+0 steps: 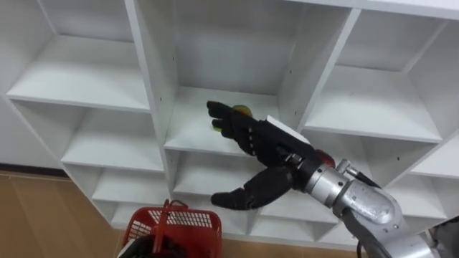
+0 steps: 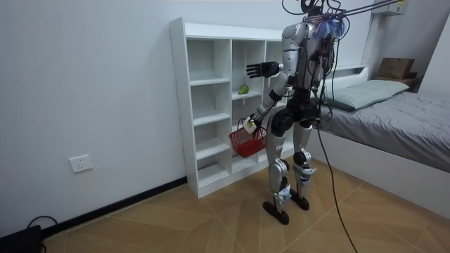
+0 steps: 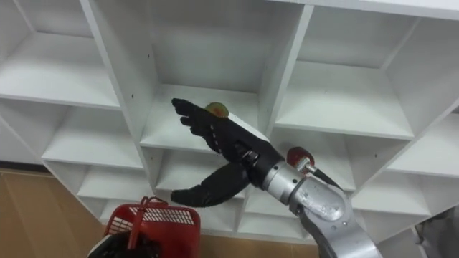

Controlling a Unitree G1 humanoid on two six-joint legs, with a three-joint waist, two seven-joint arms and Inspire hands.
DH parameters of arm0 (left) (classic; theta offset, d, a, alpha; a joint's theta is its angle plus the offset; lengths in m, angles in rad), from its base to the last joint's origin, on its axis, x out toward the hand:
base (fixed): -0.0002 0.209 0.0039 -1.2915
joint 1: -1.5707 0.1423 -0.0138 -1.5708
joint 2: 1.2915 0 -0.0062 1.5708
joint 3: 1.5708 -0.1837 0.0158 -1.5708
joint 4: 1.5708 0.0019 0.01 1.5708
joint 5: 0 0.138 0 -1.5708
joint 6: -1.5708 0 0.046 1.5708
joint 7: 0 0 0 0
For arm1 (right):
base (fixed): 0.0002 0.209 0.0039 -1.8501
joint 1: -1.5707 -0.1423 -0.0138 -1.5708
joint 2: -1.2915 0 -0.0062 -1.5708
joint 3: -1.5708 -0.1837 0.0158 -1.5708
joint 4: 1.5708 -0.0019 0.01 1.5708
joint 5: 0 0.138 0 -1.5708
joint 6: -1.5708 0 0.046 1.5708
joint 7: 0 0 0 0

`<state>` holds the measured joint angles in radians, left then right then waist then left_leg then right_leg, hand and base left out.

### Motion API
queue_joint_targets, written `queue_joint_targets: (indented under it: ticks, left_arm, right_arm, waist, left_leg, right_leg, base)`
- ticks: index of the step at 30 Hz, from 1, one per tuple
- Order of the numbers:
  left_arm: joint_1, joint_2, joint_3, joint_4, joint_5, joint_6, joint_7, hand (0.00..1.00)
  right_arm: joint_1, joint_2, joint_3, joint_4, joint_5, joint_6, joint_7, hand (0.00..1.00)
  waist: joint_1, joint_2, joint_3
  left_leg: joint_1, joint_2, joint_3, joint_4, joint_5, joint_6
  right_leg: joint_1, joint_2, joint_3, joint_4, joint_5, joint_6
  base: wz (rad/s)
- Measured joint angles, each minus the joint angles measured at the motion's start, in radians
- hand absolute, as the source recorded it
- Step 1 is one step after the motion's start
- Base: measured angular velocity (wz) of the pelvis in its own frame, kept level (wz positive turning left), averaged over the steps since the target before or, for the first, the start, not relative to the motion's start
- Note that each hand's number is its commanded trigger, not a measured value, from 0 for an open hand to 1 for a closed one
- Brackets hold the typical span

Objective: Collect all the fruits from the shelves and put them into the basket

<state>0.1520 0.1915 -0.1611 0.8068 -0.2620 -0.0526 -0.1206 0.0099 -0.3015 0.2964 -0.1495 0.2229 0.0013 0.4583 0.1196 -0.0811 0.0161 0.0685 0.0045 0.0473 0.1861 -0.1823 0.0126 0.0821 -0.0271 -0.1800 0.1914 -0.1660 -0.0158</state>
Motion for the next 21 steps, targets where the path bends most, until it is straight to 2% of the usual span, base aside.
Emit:
queue_joint_targets:
  ticks: [2,5,6,9,12,13,16,17,21]
  left_arm:
    - [0.004,0.0,0.005,0.0,0.039,0.0,-0.003,1.0]
    - [0.02,0.002,0.01,0.0,0.041,0.0,-0.02,1.0]
    - [0.021,0.003,0.01,0.0,0.041,0.0,-0.021,1.0]
    - [0.022,0.004,0.016,-0.001,0.068,0.0,-0.025,1.0]
    - [0.03,0.009,0.023,-0.033,0.082,0.0,-0.028,1.0]
    - [0.032,0.012,0.024,-0.057,0.082,0.0,-0.029,1.0]
    - [0.032,0.012,0.027,-0.081,0.084,0.001,-0.029,1.0]
    - [0.032,0.011,0.034,-0.09,0.102,0.001,-0.03,1.0]
    - [0.031,0.021,0.043,-0.102,0.158,0.001,-0.047,1.0]
  right_arm:
    - [-0.007,0.0,-0.015,-0.028,-0.034,-0.002,-0.004,0.0]
    - [-0.012,0.0,-0.018,-0.028,-0.053,-0.005,-0.031,0.0]
    - [-0.012,0.0,-0.02,-0.028,-0.054,-0.005,-0.034,0.0]
    - [-0.014,0.003,-0.038,-0.028,-0.06,-0.012,-0.058,0.0]
    - [-0.044,0.005,-0.043,-0.024,-0.079,-0.024,-0.101,0.0]
    - [-0.055,0.003,-0.043,-0.023,-0.103,-0.03,-0.123,0.0]
    - [-0.08,0.002,-0.041,0.0,-0.19,-0.034,-0.163,0.0]
    - [-0.091,0.002,-0.041,0.017,-0.203,-0.035,-0.177,0.0]
    - [-0.132,0.0,-0.042,0.099,-0.23,-0.035,-0.206,0.0]
  waist:
    - [0.003,-0.002,-0.0009]
    - [0.002,-0.007,-0.0043]
    - [0.0,-0.012,-0.0069]
    - [0.004,-0.026,-0.0068]
    - [0.02,-0.037,-0.0024]
    - [0.023,-0.045,0.0015]
    - [0.031,-0.067,0.0026]
    - [0.033,-0.075,0.0067]
    - [0.042,-0.099,0.0105]
  left_leg:
    - [0.004,0.0,-0.001,0.001,0.0,0.0]
    - [0.015,-0.003,-0.011,0.002,0.0,0.0]
    - [0.014,-0.003,-0.015,0.002,0.0,0.0]
    - [0.015,-0.003,-0.027,0.01,-0.001,-0.001]
    - [0.014,-0.002,-0.029,0.01,-0.002,-0.002]
    - [0.013,-0.002,-0.032,0.006,-0.003,-0.003]
    - [0.014,-0.003,-0.039,0.006,-0.002,-0.003]
    - [0.012,-0.003,-0.041,0.011,-0.002,-0.003]
    - [0.005,-0.004,-0.055,0.016,-0.007,-0.005]
  right_leg:
    - [0.006,0.0,0.001,-0.003,0.0,0.0]
    - [0.023,-0.001,-0.005,-0.007,-0.004,0.002]
    - [0.024,-0.002,-0.009,-0.007,-0.004,0.002]
    - [0.04,0.0,-0.019,-0.021,-0.003,0.002]
    - [0.041,0.002,-0.021,-0.021,-0.003,0.002]
    - [0.041,0.002,-0.024,-0.022,-0.004,0.002]
    - [0.043,0.002,-0.032,-0.023,-0.004,0.001]
    - [0.045,0.001,-0.037,-0.024,-0.004,0.001]
    - [0.045,0.002,-0.05,-0.023,-0.004,0.001]
  base:
    - [0.0]
    - [0.07]
    - [0.18]
    - [0.13]
    - [0.03]
    - [0.06]
    - [0.06]
    - [0.07]
    - [0.09]
